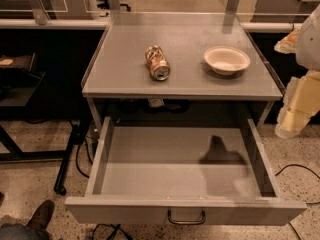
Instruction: Place orange can into top drawer
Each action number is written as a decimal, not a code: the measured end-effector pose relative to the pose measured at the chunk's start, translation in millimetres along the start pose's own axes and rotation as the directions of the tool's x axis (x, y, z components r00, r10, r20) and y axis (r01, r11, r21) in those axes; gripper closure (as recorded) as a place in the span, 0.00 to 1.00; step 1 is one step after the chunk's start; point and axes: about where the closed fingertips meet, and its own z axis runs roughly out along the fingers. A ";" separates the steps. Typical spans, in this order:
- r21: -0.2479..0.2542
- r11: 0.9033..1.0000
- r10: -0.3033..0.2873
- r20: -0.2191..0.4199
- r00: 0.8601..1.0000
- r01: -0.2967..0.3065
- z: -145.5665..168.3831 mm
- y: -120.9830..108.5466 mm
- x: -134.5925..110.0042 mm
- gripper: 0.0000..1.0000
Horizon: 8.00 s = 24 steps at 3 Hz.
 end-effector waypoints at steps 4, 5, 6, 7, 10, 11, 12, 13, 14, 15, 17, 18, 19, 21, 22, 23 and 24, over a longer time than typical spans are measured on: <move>-0.050 0.994 0.098 0.037 0.994 -0.096 33.9 -5.5 -87.3 0.00; -0.059 0.994 0.098 0.042 0.994 -0.096 37.5 -7.6 -94.9 0.00; -0.037 0.987 0.161 0.069 0.985 -0.159 48.3 -15.9 -108.7 0.00; -0.003 0.970 0.243 0.050 0.969 -0.243 61.4 -44.9 -124.9 0.00; -0.021 0.925 0.380 0.042 0.924 -0.379 87.2 -88.7 -154.6 0.00; -0.064 0.879 0.474 0.001 0.881 -0.473 109.0 -122.2 -171.9 0.00; -0.091 0.849 0.521 -0.027 0.853 -0.521 124.6 -149.2 -188.1 0.00; -0.080 0.849 0.525 0.008 0.851 -0.523 120.1 -159.3 -193.3 0.00; -0.128 0.832 0.543 -0.010 0.840 -0.540 137.0 -157.3 -206.3 0.00; -0.157 0.804 0.584 0.027 0.812 -0.573 139.8 -178.6 -236.5 0.00; -0.160 0.771 0.630 0.041 0.776 -0.617 159.0 -200.8 -262.2 0.00; -0.167 0.744 0.657 0.006 0.754 -0.647 185.3 -205.3 -258.8 0.00; -0.174 0.710 0.690 -0.023 0.724 -0.682 208.1 -210.4 -244.8 0.00; -0.151 0.698 0.706 -0.013 0.708 -0.700 241.4 -224.1 -243.1 0.00; -0.152 0.698 0.707 -0.003 0.707 -0.699 245.1 -226.1 -246.2 0.04; -0.152 0.698 0.707 -0.003 0.707 -0.699 245.1 -226.1 -246.2 0.26; -0.152 0.698 0.707 -0.003 0.707 -0.699 245.1 -226.1 -246.2 0.58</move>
Offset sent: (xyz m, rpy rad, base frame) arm -0.0017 0.0524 -0.0123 0.0293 0.0226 -0.1784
